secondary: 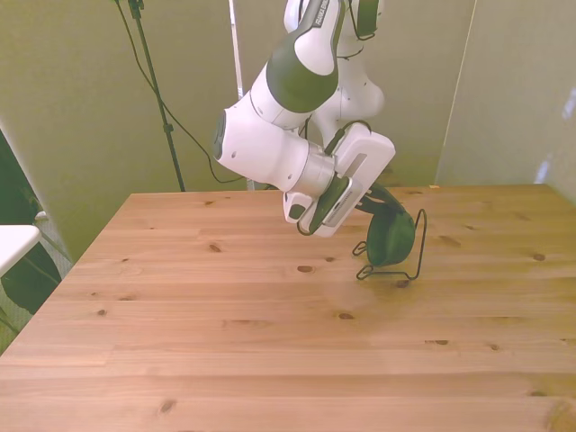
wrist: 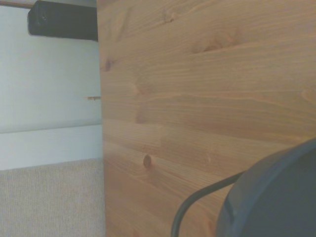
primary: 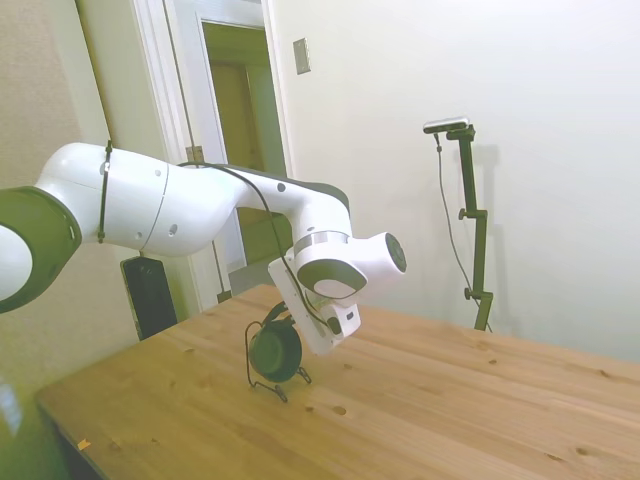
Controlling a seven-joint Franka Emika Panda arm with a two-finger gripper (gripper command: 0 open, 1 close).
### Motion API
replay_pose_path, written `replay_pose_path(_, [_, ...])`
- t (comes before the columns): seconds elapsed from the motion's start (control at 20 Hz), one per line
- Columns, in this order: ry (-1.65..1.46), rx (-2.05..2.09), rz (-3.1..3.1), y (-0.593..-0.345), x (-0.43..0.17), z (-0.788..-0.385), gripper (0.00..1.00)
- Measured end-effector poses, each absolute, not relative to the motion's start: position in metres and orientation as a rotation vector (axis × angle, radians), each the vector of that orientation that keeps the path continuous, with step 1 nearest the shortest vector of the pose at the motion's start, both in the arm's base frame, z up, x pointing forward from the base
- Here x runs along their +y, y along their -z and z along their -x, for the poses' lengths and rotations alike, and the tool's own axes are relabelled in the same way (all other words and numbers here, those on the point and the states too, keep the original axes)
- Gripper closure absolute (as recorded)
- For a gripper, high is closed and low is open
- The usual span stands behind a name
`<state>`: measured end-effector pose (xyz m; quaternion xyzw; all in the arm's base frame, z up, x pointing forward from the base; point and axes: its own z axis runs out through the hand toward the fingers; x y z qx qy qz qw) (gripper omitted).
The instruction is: Load the bowl
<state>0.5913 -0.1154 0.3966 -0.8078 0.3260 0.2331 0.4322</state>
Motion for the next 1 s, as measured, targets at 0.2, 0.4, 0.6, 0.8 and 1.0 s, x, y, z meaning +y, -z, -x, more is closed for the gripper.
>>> replay_pose_path(0.2, [-0.577, 0.818, 2.016, -0.395, -0.111, -0.590, 1.00])
replay_pose_path(0.4, [-0.598, 0.873, 2.014, -0.386, -0.107, -0.589, 1.00])
replay_pose_path(0.6, [-0.603, 0.899, 2.011, -0.384, -0.106, -0.590, 1.00])
replay_pose_path(0.8, [-0.606, 0.912, 2.014, -0.384, -0.106, -0.590, 0.00])
replay_pose_path(1.0, [-0.603, 0.927, 2.027, -0.385, -0.104, -0.591, 0.00])
